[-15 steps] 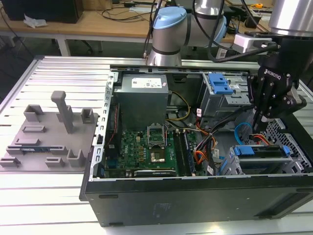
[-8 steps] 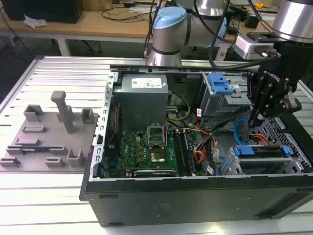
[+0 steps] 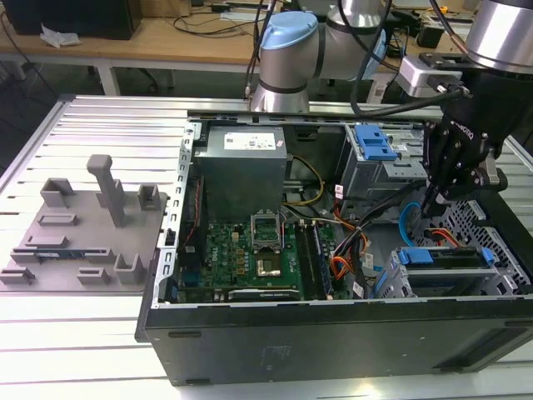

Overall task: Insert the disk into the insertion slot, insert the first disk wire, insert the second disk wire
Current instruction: 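Insert the second disk wire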

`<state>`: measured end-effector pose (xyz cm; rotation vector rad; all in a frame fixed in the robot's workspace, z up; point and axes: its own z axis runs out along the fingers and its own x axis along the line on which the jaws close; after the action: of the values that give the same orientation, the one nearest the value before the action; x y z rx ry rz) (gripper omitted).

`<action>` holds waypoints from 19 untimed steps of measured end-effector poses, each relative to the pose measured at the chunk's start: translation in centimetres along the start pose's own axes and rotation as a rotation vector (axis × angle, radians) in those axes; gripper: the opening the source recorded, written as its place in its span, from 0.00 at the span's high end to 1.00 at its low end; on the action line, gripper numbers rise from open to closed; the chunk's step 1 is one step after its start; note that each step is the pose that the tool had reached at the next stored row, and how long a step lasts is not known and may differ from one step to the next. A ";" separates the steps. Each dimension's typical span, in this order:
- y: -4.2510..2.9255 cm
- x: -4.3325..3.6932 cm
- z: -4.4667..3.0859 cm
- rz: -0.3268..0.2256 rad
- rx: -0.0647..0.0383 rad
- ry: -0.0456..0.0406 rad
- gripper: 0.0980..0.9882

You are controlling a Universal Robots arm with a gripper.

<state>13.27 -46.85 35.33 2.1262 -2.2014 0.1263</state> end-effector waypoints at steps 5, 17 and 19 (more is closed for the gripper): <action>-0.04 0.00 0.00 0.032 -0.004 0.0002 0.93; -1.45 2.25 0.27 0.035 -0.004 -0.0006 0.93; -1.50 2.71 0.32 0.035 -0.004 -0.0011 0.93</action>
<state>14.67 -49.63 35.32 2.0868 -2.2383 0.1227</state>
